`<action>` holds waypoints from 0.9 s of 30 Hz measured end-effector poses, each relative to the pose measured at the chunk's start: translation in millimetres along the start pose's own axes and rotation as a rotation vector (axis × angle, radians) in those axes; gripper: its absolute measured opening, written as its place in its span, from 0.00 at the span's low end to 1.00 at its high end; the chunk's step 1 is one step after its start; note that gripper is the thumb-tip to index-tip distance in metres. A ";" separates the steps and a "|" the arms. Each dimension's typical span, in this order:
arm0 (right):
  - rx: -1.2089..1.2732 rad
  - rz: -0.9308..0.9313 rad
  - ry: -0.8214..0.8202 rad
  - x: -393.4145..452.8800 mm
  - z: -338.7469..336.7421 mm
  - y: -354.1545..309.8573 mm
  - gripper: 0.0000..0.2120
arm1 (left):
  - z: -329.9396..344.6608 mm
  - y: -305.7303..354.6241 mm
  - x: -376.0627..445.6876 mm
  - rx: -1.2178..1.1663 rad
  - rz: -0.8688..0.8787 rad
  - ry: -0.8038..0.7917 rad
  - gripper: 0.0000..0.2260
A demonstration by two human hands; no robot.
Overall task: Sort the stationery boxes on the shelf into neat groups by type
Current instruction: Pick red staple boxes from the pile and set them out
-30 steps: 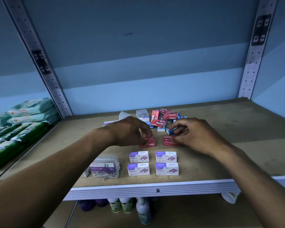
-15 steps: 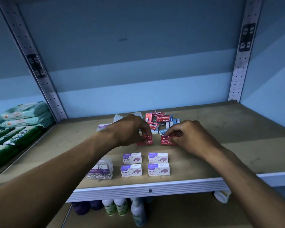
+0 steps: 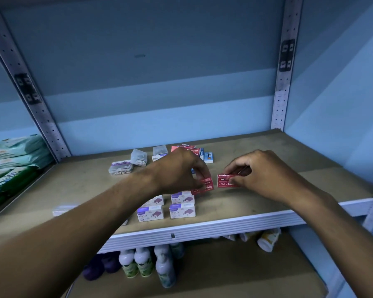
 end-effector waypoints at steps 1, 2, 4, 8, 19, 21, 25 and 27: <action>-0.003 0.005 -0.005 -3.9 -3.0 1.5 0.09 | 1.9 4.0 -0.9 -0.009 0.005 -0.017 0.09; -0.005 0.010 -0.011 -7.4 -5.7 3.1 0.09 | 3.6 7.5 -1.2 -0.013 0.011 -0.033 0.09; -0.016 0.023 -0.036 -13.2 -9.6 6.5 0.08 | 5.7 13.6 -1.6 -0.004 0.018 -0.057 0.08; -0.016 0.055 -0.072 -25.0 -16.0 15.4 0.08 | 5.8 25.8 1.9 0.028 0.014 -0.076 0.09; 0.031 0.090 -0.177 -29.4 -9.7 21.4 0.08 | 19.1 34.5 -2.0 0.027 -0.011 -0.114 0.09; 0.038 0.090 -0.190 -29.4 -7.7 22.4 0.08 | 20.5 37.0 -2.1 0.044 -0.001 -0.123 0.10; 0.036 0.091 -0.208 -28.6 -5.0 24.3 0.08 | 23.8 37.9 -1.4 0.052 0.005 -0.110 0.10; 0.037 0.088 -0.209 -29.4 -4.8 25.0 0.08 | 25.4 37.3 -1.2 0.044 -0.001 -0.107 0.10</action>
Point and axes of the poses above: each hand's wrist, its own x-axis towards the middle knuckle, its own z-axis out of the palm, y = z × x, the point moved 2 cm from there along x, towards the middle knuckle, and after that the axes turned 2 degrees about -z, right-handed, at the moved point
